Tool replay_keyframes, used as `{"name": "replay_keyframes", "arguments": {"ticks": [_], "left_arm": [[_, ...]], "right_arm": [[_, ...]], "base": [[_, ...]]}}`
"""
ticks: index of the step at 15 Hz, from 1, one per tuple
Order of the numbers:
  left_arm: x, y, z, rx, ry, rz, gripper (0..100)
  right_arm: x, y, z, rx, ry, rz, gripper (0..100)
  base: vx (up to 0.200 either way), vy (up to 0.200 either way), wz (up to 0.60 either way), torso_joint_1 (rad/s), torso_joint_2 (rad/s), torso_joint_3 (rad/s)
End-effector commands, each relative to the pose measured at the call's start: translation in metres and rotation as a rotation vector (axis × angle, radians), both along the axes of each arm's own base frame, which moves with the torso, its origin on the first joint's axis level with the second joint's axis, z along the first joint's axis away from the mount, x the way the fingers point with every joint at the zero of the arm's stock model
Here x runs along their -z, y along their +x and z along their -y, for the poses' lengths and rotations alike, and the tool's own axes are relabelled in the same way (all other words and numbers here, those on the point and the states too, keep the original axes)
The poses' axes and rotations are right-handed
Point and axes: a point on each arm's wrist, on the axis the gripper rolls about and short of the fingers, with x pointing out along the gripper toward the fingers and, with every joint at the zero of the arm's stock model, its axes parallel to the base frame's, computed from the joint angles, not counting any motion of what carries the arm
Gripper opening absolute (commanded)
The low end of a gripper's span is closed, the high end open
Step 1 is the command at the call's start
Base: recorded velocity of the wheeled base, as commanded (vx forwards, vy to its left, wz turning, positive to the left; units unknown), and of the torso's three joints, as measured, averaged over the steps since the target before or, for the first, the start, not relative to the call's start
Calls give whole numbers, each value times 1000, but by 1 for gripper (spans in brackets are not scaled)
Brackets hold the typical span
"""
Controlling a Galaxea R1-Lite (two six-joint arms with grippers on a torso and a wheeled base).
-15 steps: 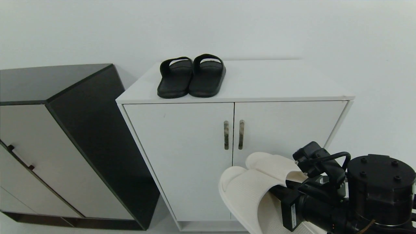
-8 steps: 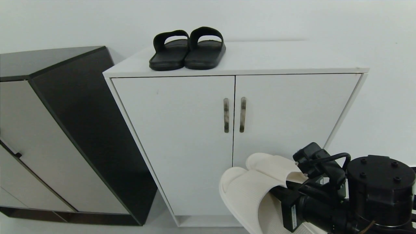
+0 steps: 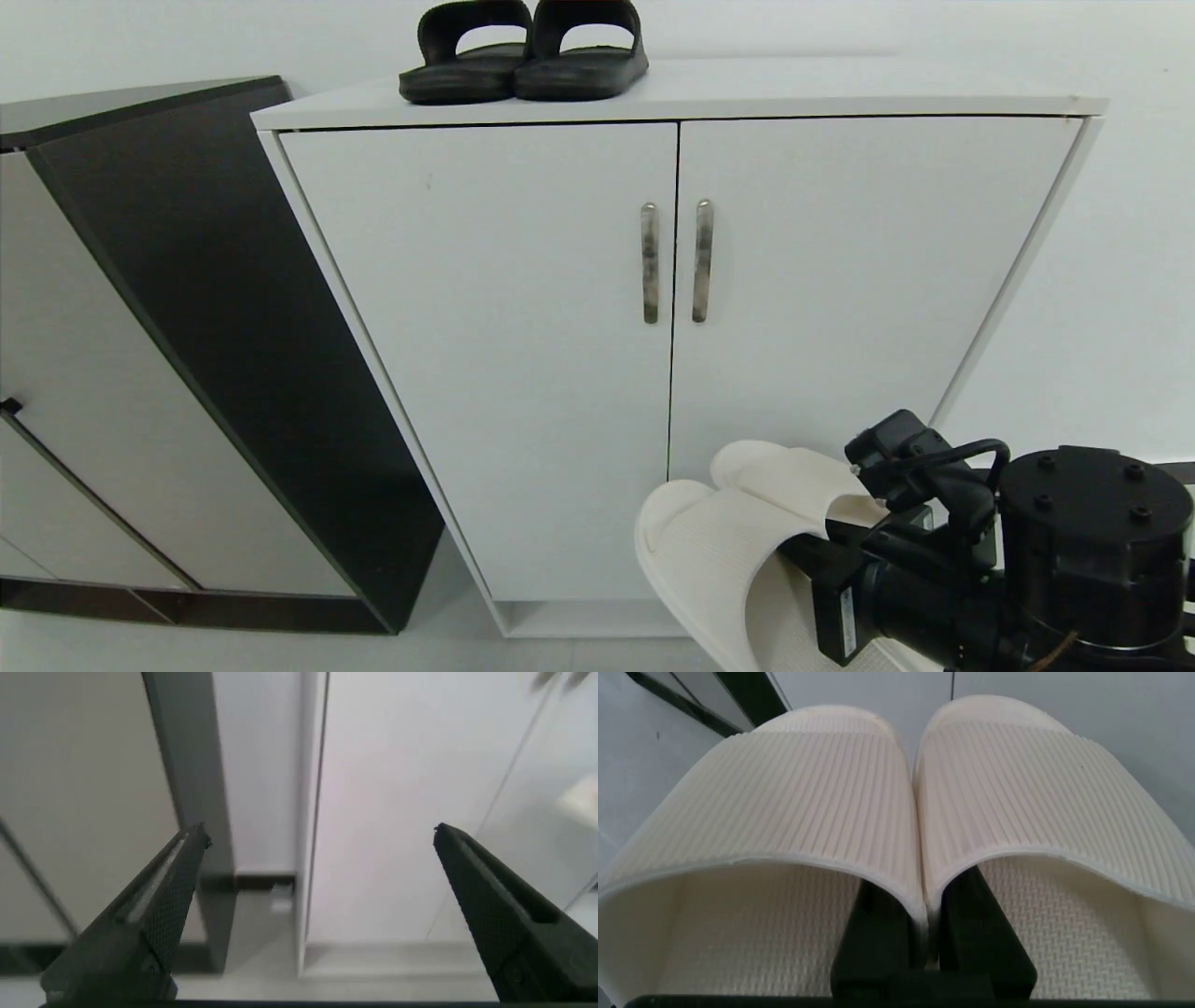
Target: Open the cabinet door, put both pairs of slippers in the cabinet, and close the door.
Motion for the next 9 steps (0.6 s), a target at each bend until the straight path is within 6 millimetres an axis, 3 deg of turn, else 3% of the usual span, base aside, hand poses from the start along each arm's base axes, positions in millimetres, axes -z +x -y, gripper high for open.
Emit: {"name": "replay_keyframes", "arguments": {"ticks": [1, 6, 8, 9], "left_arm": [[-44, 25, 4, 187, -6, -102, 100], [-66, 103, 15, 505, -23, -220, 100], [-67, 124, 35, 678, -10, -249, 100], [-76, 143, 57, 732, 2, -212, 100]], "right_arm": [[-1, -1, 1, -2, 3, 2, 0], [0, 2, 1, 9, 11, 9, 0], [0, 3, 2, 15, 10, 8, 0], [0, 3, 3, 16, 9, 9, 0]], "base": [[0, 0, 0, -7, 85, 90], [0, 0, 0, 0, 0, 0], [0, 0, 0, 0, 0, 0], [0, 0, 0, 0, 0, 0]]}}
